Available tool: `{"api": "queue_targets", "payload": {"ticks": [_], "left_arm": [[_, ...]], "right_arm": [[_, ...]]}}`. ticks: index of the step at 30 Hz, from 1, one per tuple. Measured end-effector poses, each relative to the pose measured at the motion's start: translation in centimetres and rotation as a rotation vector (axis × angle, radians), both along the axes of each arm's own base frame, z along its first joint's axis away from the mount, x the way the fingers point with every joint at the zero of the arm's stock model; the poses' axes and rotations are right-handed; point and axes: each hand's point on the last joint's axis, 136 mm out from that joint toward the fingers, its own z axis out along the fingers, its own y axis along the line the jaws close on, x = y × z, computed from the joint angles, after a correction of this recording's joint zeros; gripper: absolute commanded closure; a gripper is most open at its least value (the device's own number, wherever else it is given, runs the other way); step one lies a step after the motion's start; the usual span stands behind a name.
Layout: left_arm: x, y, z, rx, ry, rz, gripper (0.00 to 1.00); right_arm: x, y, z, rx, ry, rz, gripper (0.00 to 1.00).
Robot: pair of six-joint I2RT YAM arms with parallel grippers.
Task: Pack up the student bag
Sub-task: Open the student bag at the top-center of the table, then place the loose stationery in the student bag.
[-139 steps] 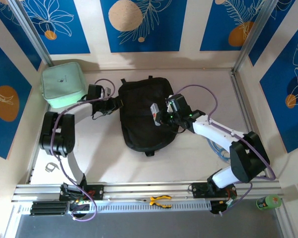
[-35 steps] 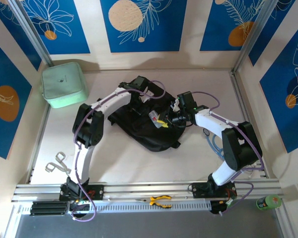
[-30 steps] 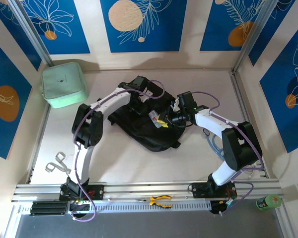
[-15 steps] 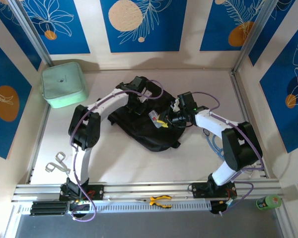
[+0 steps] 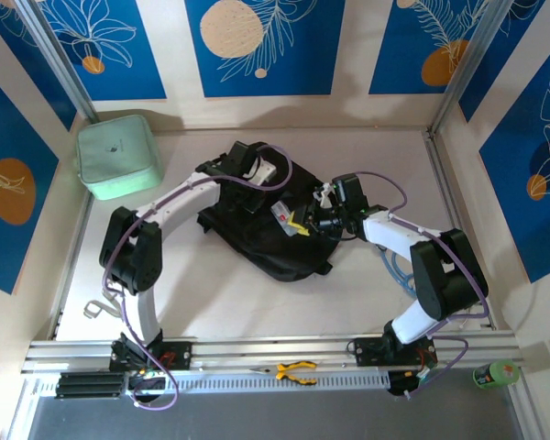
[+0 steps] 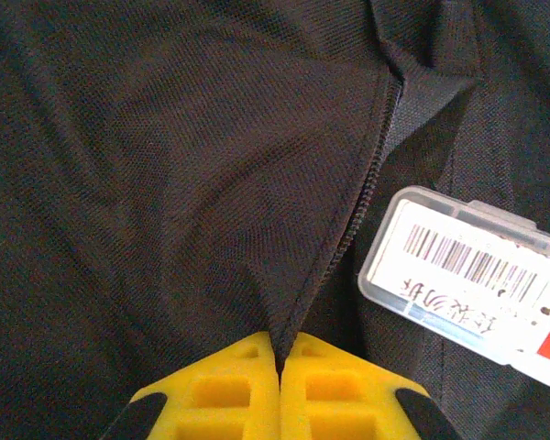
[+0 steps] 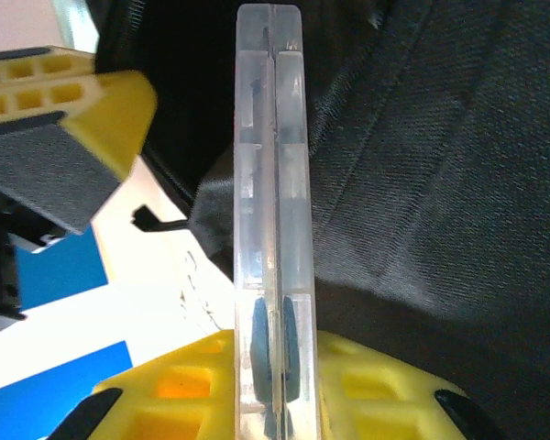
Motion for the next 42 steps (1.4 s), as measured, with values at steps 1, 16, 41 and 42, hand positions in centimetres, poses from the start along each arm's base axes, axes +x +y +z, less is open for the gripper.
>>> {"api": "queue_targets", "payload": {"ticks": [1, 16, 41, 42], "left_arm": [[0.0, 0.0, -0.1, -0.003, -0.001, -0.002, 0.93], [-0.2, -0.5, 0.3, -0.062, 0.019, -0.006, 0.93], [0.1, -0.7, 0.5, -0.185, 0.107, 0.066, 0.93], [0.1, -0.7, 0.5, -0.185, 0.107, 0.065, 0.93]], "right_arm": [[0.1, 0.1, 0.2, 0.012, -0.008, 0.002, 0.9], [4.2, 2.3, -0.6, 0.031, -0.058, 0.002, 0.9], [3.3, 0.6, -0.4, -0.142, -0.09, -0.056, 0.82], [3.3, 0.8, -0.7, -0.149, -0.082, -0.051, 0.83]]}}
